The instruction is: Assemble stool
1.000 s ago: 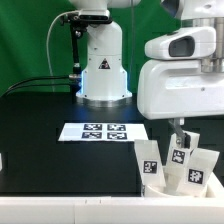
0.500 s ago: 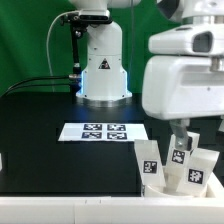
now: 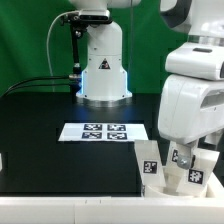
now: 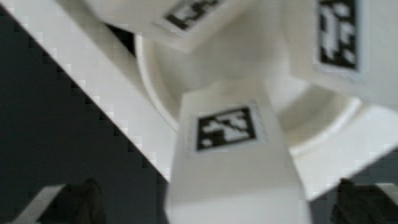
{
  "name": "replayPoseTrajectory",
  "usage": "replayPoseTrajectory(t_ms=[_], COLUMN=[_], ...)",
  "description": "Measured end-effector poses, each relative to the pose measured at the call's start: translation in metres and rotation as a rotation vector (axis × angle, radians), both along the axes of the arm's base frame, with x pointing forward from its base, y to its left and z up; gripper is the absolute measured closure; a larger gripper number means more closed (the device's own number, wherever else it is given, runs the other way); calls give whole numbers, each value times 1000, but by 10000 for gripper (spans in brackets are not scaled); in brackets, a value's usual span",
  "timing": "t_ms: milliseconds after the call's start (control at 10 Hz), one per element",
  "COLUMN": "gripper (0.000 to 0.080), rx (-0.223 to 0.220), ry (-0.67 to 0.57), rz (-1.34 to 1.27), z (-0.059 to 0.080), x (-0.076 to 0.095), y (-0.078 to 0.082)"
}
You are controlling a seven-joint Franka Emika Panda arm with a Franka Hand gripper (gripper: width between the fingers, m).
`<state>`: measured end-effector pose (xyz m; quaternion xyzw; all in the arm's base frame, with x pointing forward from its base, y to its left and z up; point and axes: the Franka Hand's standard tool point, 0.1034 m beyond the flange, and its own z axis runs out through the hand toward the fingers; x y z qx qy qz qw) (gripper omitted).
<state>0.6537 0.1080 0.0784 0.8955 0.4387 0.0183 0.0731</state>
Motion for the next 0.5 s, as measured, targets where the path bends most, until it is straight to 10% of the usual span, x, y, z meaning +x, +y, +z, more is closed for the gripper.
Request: replayPoseTrajectory(t_ms=[200,500], gripper=[151,456], rx=[5,20], ry=[-7,-20], rz=[-48,-189], z=[0,1], x=[0,0], y=[-1,-1])
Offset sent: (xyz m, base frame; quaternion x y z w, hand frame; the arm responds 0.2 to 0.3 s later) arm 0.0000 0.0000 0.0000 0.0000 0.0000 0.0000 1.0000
